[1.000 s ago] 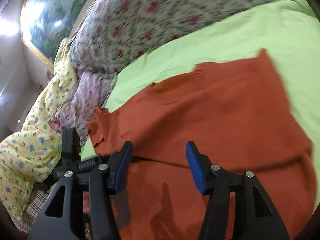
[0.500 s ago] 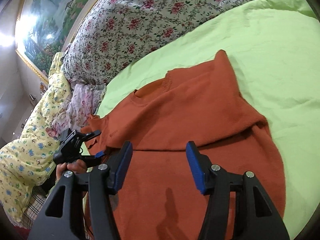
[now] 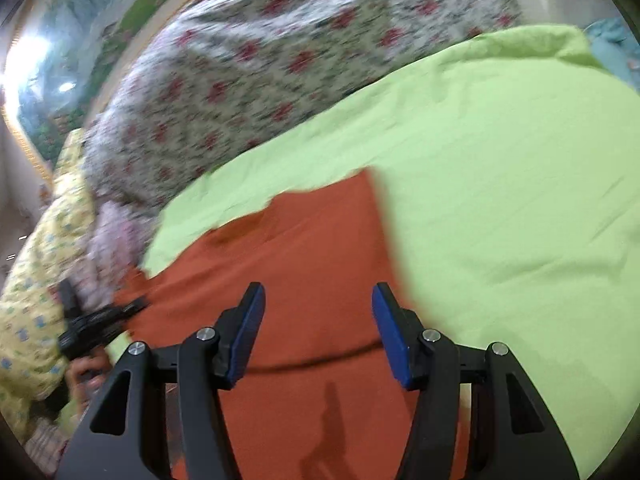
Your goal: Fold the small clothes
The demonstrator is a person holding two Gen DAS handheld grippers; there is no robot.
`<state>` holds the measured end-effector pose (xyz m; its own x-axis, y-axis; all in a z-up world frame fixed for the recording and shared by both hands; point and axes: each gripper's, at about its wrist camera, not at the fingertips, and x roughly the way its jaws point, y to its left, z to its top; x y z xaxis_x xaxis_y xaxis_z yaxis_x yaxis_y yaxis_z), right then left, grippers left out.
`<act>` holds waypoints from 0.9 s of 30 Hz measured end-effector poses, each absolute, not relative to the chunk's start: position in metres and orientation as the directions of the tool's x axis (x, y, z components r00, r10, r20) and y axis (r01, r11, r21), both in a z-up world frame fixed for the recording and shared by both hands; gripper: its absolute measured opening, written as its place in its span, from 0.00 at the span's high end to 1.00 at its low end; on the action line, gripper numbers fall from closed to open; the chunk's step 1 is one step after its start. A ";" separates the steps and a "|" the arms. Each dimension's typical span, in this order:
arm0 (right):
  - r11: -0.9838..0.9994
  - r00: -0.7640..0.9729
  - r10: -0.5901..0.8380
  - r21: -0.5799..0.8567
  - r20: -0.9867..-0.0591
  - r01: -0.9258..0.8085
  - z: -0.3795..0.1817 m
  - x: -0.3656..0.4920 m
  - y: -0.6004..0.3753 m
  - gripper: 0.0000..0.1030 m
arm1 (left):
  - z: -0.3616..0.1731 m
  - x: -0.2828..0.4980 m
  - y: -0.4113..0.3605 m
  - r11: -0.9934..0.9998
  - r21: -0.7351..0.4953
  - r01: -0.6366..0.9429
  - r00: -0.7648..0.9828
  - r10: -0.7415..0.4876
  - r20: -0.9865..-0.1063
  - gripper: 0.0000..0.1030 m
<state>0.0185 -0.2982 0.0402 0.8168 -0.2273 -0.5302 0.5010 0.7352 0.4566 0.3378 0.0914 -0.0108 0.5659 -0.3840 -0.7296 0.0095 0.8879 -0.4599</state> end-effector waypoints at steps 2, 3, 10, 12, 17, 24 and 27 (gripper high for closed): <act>0.718 0.793 -0.244 0.446 -0.558 0.535 0.036 0.028 -0.315 0.45 | -0.012 0.334 0.090 0.896 -0.443 0.030 0.572 -0.379 -0.728 0.97; 0.716 0.777 -0.245 0.433 -0.580 0.548 0.032 0.038 -0.324 0.45 | -0.010 0.333 0.085 0.907 -0.420 0.046 0.577 -0.367 -0.730 0.97; 0.765 0.671 -0.222 0.300 -0.708 0.570 0.011 0.111 -0.352 0.45 | -0.003 0.330 0.076 0.931 -0.357 0.079 0.561 -0.338 -0.756 0.97; 0.780 0.641 -0.221 0.261 -0.735 0.568 0.003 0.127 -0.353 0.45 | -0.004 0.327 0.076 0.933 -0.351 0.079 0.559 -0.333 -0.760 0.97; 0.801 0.647 -0.173 0.276 -0.743 0.531 -0.004 0.134 -0.363 0.91 | 0.001 0.331 0.063 0.920 -0.372 0.124 0.565 -0.373 -0.736 0.97; 0.758 0.661 -0.196 0.316 -0.725 0.571 -0.013 0.110 -0.382 0.91 | -0.033 0.343 0.042 0.967 -0.226 0.118 0.541 -0.253 -0.802 0.95; 0.746 0.661 -0.195 0.328 -0.725 0.580 -0.016 0.109 -0.382 0.84 | -0.028 0.334 0.053 0.964 -0.239 0.120 0.548 -0.265 -0.793 0.89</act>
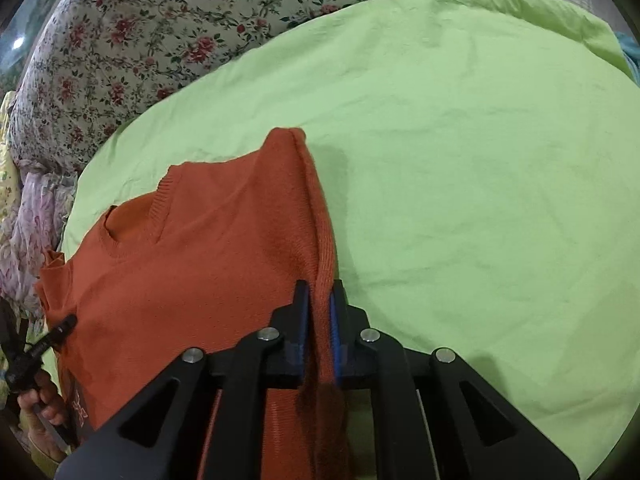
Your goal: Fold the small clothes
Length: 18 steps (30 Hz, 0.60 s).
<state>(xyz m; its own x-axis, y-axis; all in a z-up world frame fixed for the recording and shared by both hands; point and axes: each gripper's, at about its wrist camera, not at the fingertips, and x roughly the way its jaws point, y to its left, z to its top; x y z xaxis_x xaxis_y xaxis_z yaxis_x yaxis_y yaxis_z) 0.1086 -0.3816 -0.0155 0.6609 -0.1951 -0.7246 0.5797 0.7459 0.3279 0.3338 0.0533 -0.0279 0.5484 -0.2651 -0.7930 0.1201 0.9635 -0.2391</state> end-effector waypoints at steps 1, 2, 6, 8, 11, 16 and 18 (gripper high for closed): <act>0.741 0.660 -0.204 0.326 -0.723 0.587 -0.013 0.107 -0.381 0.80 | -0.022 0.328 0.059 0.964 -0.238 0.119 0.557 -0.263 -0.787 0.87; 0.733 0.644 -0.231 0.304 -0.729 0.608 -0.008 0.102 -0.377 0.72 | -0.018 0.323 0.063 0.964 -0.236 0.120 0.566 -0.262 -0.782 0.87; 0.737 0.672 -0.247 0.315 -0.698 0.598 0.012 0.086 -0.354 0.62 | 0.000 0.298 0.095 0.967 -0.239 0.088 0.610 -0.242 -0.755 0.81; 0.758 0.709 -0.218 0.341 -0.671 0.556 0.019 0.074 -0.335 0.57 | 0.007 0.288 0.117 0.964 -0.261 0.047 0.632 -0.231 -0.740 0.71; 0.790 0.746 -0.162 0.369 -0.646 0.490 0.021 0.062 -0.300 0.50 | 0.009 0.284 0.151 0.962 -0.272 -0.033 0.650 -0.186 -0.737 0.69; 0.791 0.761 -0.050 0.439 -0.647 0.425 0.009 0.060 -0.265 0.50 | 0.006 0.296 0.159 0.976 -0.220 -0.003 0.630 -0.169 -0.758 0.59; 0.783 0.758 -0.019 0.461 -0.652 0.416 0.003 0.062 -0.253 0.50 | -0.001 0.306 0.147 0.987 -0.155 0.034 0.607 -0.144 -0.781 0.43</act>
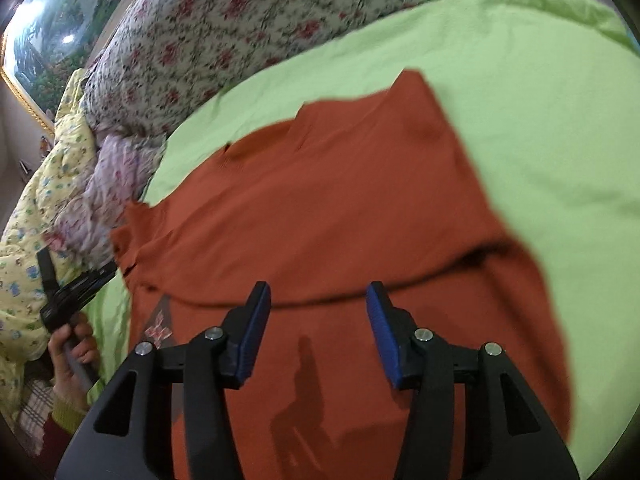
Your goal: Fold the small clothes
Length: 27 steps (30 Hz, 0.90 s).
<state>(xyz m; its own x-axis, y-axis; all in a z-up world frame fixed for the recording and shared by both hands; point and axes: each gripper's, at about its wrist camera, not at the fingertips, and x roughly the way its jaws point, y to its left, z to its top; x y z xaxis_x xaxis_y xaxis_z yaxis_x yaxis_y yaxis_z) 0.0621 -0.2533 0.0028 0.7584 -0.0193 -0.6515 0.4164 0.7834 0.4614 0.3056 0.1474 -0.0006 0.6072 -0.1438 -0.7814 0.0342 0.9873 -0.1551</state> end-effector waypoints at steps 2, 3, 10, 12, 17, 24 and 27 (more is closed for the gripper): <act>0.774 0.757 0.010 0.484 -0.654 0.408 -0.002 0.063 -0.246 0.50 | -0.011 0.317 0.137 0.996 -0.082 0.036 0.587 -0.088 -0.805 0.32; 0.770 0.756 0.023 0.493 -0.654 0.404 -0.004 0.062 -0.242 0.50 | -0.019 0.324 0.135 0.999 -0.041 0.027 0.570 -0.049 -0.820 0.32; 0.770 0.745 0.059 0.505 -0.665 0.390 -0.010 0.058 -0.224 0.50 | -0.038 0.349 0.137 0.996 0.088 -0.017 0.578 0.082 -0.812 0.76; 0.773 0.744 0.060 0.503 -0.665 0.387 -0.010 0.056 -0.223 0.50 | -0.030 0.348 0.149 1.000 -0.006 -0.030 0.576 0.012 -0.817 0.94; 0.780 0.761 0.060 0.506 -0.647 0.369 -0.005 0.051 -0.213 0.50 | 0.010 0.312 0.160 0.986 -0.160 -0.035 0.634 -0.102 -0.767 0.98; 0.784 0.794 0.045 0.514 -0.606 0.348 0.004 0.035 -0.213 0.50 | 0.074 0.266 0.080 0.904 -0.358 0.233 0.648 -0.419 -0.636 0.98; 0.769 0.803 0.037 0.529 -0.595 0.357 0.005 0.026 -0.220 0.50 | 0.083 0.261 0.015 0.855 -0.377 0.357 0.595 -0.519 -0.614 0.98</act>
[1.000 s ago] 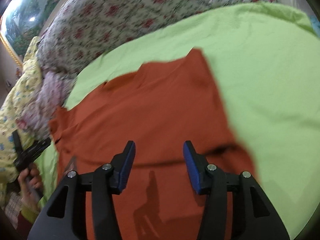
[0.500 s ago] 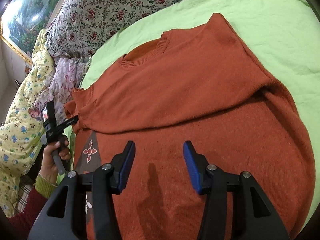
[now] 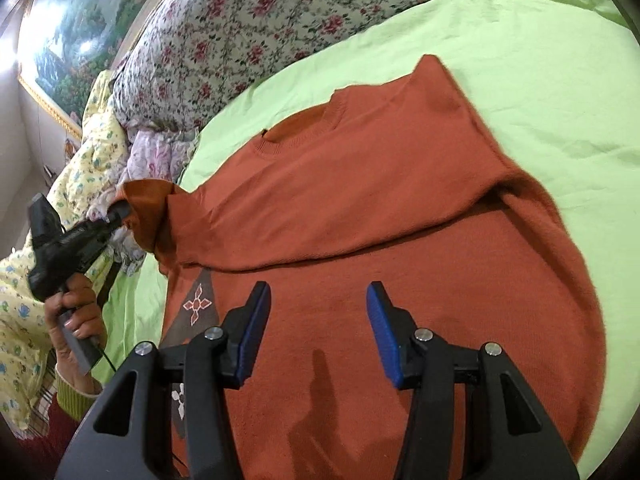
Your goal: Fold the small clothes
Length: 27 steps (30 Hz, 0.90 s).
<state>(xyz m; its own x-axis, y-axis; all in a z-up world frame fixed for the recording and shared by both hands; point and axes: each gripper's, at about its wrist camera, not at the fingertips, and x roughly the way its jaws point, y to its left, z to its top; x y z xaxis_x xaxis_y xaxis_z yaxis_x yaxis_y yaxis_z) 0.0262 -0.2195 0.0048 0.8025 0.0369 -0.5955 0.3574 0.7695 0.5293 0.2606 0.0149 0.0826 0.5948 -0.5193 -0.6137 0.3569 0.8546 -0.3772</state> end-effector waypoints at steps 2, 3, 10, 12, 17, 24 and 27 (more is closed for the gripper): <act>0.759 0.808 0.020 0.535 -0.589 0.371 0.006 0.016 -0.226 0.50 | 0.086 0.260 -0.025 0.826 -0.383 0.413 0.559 -0.562 -0.610 0.98; 0.756 0.810 0.010 0.535 -0.586 0.377 0.006 0.011 -0.229 0.50 | 0.084 0.261 -0.049 0.811 -0.388 0.438 0.536 -0.582 -0.611 0.98; 0.705 0.807 -0.073 0.542 -0.586 0.457 0.004 -0.029 -0.259 0.50 | 0.039 0.287 -0.178 0.754 -0.438 0.489 0.384 -0.637 -0.668 0.97; 0.687 0.803 -0.090 0.547 -0.590 0.478 0.002 -0.039 -0.268 0.50 | 0.022 0.296 -0.198 0.764 -0.421 0.489 0.361 -0.616 -0.700 0.96; 0.670 0.794 -0.109 0.546 -0.598 0.504 0.000 -0.048 -0.279 0.50 | -0.005 0.291 -0.205 0.772 -0.391 0.501 0.308 -0.582 -0.753 0.81; 0.672 0.794 -0.079 0.556 -0.603 0.489 -0.001 -0.026 -0.278 0.44 | 0.008 0.235 -0.112 0.823 -0.296 0.485 0.400 -0.510 -0.762 0.51; 0.705 0.803 -0.060 0.544 -0.594 0.455 0.007 -0.003 -0.274 0.43 | 0.016 0.213 -0.045 0.898 -0.200 0.391 0.517 -0.394 -0.760 0.45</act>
<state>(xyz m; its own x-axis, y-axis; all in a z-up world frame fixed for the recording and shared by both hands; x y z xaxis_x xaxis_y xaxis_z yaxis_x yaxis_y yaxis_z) -0.0025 -0.2735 0.0067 0.8026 -0.0597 -0.5936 0.4550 0.7049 0.5442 0.2133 -0.0445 0.0158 0.5170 -0.3943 -0.7598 0.3906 0.8985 -0.2005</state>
